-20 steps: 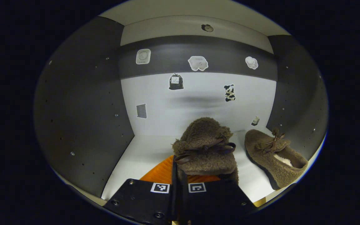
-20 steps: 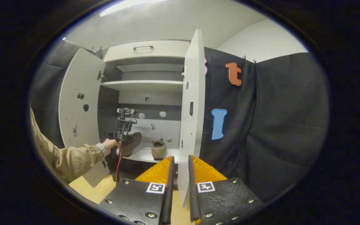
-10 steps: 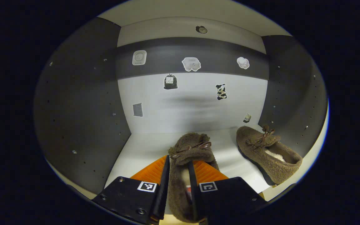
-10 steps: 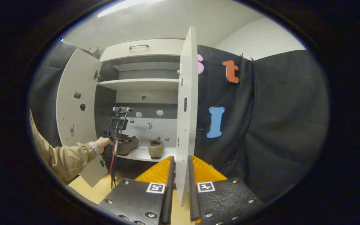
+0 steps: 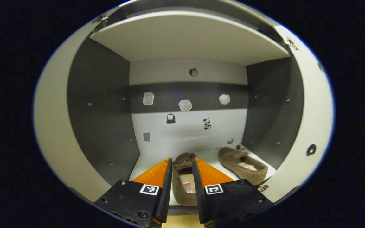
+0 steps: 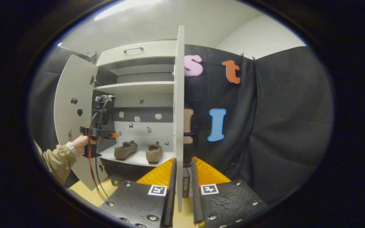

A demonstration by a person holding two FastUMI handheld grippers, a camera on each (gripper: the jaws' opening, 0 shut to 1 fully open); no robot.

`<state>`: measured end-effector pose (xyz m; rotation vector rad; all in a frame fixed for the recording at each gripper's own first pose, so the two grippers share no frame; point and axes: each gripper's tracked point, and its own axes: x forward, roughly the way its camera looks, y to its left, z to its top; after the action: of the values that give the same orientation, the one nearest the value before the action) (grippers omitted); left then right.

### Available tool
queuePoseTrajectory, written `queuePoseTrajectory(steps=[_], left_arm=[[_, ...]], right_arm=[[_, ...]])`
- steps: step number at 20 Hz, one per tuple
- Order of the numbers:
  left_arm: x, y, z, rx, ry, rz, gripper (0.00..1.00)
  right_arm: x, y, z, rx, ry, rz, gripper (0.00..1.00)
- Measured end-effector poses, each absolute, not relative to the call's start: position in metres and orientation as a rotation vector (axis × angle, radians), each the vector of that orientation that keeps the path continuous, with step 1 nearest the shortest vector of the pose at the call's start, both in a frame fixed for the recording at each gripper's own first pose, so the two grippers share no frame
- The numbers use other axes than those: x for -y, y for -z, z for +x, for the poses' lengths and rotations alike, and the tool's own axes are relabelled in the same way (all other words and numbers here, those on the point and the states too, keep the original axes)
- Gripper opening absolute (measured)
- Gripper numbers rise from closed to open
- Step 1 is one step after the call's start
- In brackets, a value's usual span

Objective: Grab one shoe with the right hand and put it into the shoe cabinet, grab the other shoe with the left hand and put it into the shoe cabinet; then close the right door with the right hand and the left door with the left hand.

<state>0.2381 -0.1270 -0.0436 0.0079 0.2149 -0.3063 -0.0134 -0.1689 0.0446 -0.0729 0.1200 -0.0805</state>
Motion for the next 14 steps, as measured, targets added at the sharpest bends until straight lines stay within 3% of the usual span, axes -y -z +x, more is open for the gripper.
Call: queuePoseTrajectory(steps=[2, 5, 6, 8, 10, 14], left_arm=[[0.123, 0.032, 0.212, -0.189, 0.324, -0.001, 0.38], [0.119, 0.02, 0.175, -0.169, 0.356, 0.028, 0.39], [0.12, 0.017, 0.164, -0.16, 0.371, 0.034, 0.51], [0.117, 0.007, 0.143, -0.141, 0.387, 0.046, 0.75], [0.112, -0.004, 0.122, -0.12, 0.39, 0.055, 0.99], [0.106, -0.024, 0.092, -0.091, 0.372, 0.065, 0.98]], right_arm=[[0.181, -0.048, -0.001, -0.103, 0.093, -0.081, 0.24], [0.194, -0.049, 0.012, -0.096, 0.096, -0.077, 0.38], [0.196, -0.053, 0.018, -0.083, 0.094, -0.072, 0.39], [0.201, -0.052, 0.024, -0.072, 0.09, -0.069, 0.52], [0.204, -0.05, 0.032, -0.078, 0.081, -0.059, 0.55], [0.197, -0.042, 0.042, -0.103, 0.031, -0.024, 0.55]])
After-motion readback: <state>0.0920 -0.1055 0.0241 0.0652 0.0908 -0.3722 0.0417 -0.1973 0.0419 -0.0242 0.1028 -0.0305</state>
